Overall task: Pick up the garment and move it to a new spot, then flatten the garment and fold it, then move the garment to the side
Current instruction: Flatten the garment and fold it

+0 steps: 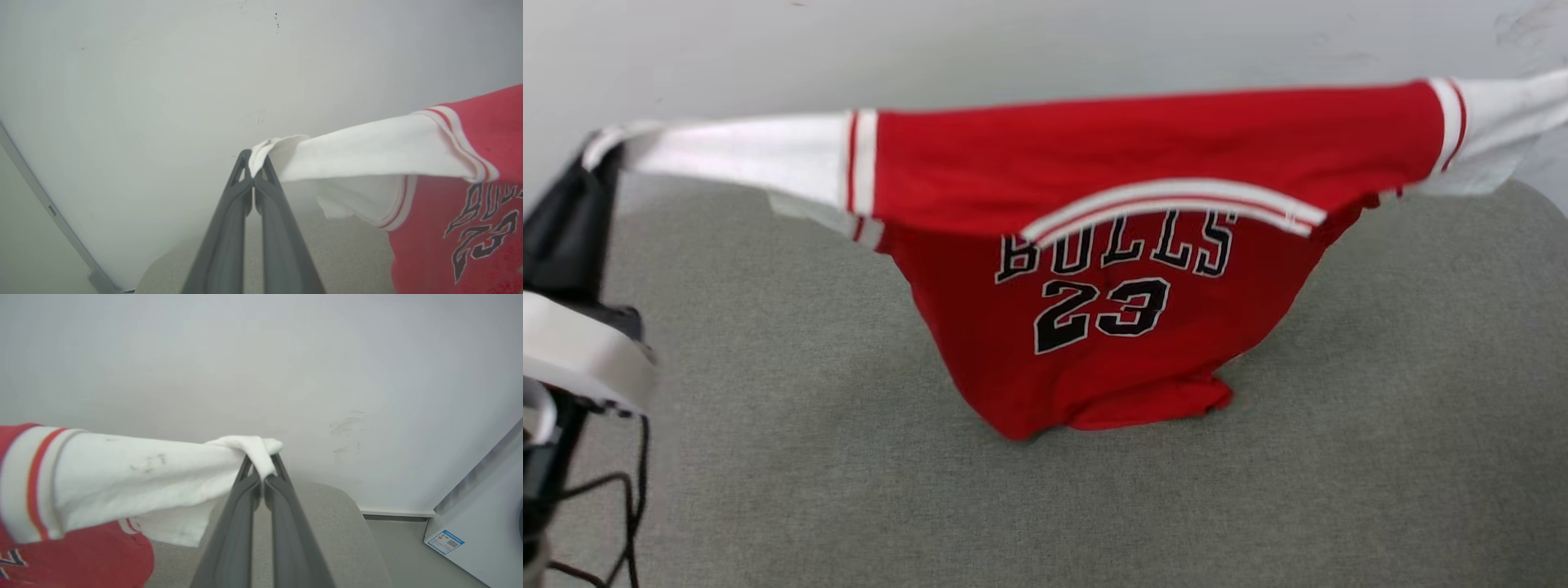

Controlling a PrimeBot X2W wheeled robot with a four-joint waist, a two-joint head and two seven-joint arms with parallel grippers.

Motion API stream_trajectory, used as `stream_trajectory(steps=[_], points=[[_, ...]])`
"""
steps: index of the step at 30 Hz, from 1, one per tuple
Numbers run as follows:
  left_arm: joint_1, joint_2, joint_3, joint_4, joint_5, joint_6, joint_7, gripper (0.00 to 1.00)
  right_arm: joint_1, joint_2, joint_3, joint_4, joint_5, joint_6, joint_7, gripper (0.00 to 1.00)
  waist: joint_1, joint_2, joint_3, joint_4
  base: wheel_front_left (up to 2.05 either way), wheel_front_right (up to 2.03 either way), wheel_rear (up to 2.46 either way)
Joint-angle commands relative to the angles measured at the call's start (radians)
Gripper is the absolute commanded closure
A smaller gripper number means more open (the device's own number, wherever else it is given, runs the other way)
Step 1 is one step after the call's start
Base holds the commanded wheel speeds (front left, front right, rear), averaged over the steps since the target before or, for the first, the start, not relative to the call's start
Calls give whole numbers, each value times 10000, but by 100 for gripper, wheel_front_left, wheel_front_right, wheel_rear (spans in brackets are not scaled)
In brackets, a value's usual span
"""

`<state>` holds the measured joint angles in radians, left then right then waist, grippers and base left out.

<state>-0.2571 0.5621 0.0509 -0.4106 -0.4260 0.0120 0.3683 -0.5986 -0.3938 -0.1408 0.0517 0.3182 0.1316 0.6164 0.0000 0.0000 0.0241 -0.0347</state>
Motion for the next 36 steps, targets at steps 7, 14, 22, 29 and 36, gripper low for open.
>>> stream_trajectory(steps=[7,14,22,29,36], points=[[-1548,829,720,128,-56,-130,-77,100,-1682,4,-1,209,40,-19,-122,100,0,0,543,-82,0,0,0],[-3463,1392,565,707,-71,-546,-294,100,-3147,-163,73,465,-608,-19,-464,100,0,0,1712,-8,0,0,0],[-7110,1717,-710,2507,296,-1129,-888,100,-6045,-27,-4,1425,-1495,-18,-1242,100,0,0,3859,182,0,0,0],[-10374,1552,-1879,4639,871,-1328,-1806,100,-8508,177,-343,2771,-2508,-19,-2385,100,0,0,5116,389,0,0,0],[-13161,982,-2697,7333,1450,-1363,-3345,100,-10400,793,-1111,4201,-3782,-19,-3863,100,0,0,5970,617,0,0,0]])
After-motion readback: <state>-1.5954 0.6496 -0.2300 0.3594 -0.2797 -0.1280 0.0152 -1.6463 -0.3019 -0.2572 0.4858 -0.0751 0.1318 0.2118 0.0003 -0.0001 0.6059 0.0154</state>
